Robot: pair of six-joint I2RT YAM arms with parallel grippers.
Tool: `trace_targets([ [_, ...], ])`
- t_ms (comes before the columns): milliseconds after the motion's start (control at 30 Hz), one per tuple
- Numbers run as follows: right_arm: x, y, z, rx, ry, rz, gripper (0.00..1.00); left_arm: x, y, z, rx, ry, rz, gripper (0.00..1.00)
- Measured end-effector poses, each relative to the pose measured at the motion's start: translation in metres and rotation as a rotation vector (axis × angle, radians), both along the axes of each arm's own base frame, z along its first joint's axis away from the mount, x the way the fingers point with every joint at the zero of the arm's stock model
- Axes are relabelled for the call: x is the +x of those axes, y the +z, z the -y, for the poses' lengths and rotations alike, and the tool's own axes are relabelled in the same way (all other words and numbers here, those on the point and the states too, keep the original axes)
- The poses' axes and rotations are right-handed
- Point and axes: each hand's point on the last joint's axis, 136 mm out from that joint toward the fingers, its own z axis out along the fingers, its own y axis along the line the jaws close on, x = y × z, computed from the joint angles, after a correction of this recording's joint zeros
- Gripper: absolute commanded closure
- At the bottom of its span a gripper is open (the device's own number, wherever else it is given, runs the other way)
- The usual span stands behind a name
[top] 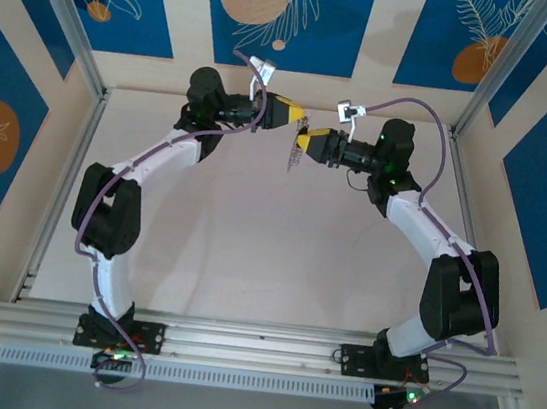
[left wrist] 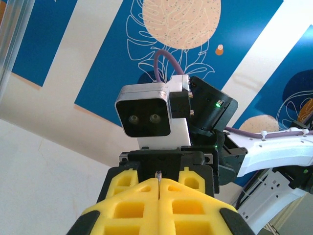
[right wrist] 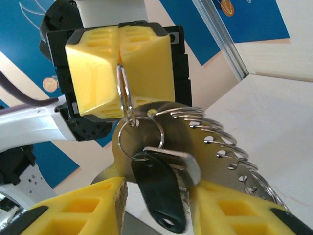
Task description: Put the keys on the keyring
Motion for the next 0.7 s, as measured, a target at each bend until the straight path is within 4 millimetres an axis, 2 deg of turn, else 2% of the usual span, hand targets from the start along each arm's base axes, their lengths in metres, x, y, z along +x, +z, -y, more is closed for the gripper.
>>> trace_targets([
  [167, 0.000, -0.003, 0.000, -0.008, 0.000, -0.006, 0.89, 0.000, 0.000, 0.000, 0.000, 0.000, 0.001, 1.00],
  [300, 0.000, -0.004, 0.001, -0.014, -0.002, -0.003, 1.00, 0.000, 0.000, 0.000, 0.000, 0.000, 0.000, 1.00],
  [700, -0.006, 0.005, 0.014, -0.024, -0.029, -0.002, 1.00, 0.000, 0.000, 0.000, 0.000, 0.000, 0.001, 1.00],
])
